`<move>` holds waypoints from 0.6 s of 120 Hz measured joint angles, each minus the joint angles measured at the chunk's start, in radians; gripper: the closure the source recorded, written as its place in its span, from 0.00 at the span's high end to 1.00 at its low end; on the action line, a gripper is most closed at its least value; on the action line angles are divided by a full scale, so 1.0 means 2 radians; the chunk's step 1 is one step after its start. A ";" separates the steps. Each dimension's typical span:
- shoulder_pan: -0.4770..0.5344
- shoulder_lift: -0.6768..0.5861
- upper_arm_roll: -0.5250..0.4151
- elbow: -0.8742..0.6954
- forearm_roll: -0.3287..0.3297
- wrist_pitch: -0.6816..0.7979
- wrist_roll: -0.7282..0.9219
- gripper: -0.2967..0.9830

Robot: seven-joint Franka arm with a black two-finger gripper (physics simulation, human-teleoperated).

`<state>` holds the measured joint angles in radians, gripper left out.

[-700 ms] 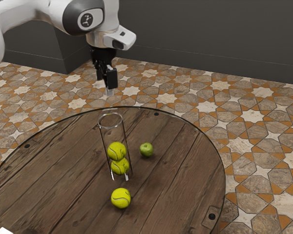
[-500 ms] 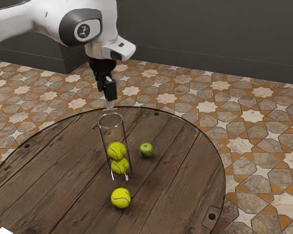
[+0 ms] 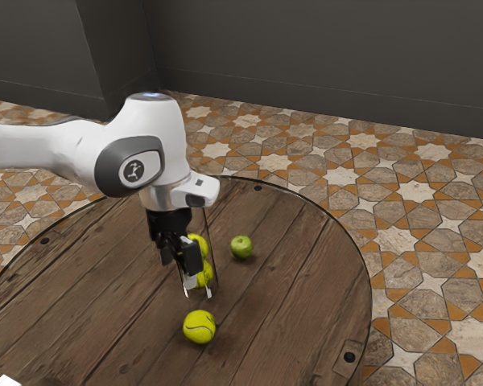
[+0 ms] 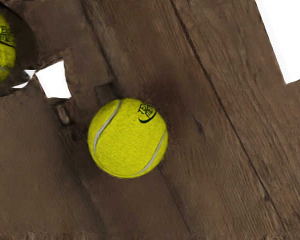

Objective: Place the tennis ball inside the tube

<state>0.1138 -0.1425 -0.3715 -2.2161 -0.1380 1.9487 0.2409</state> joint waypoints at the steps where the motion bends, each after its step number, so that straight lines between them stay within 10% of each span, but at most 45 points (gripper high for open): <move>1: 0.001 0.001 -0.002 -0.005 -0.001 0.004 -0.003 0.77; 72: 0.010 0.121 -0.024 -0.083 -0.021 0.219 -0.141 0.70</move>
<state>0.1340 0.0986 -0.4202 -2.3823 -0.1790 2.3872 -0.0416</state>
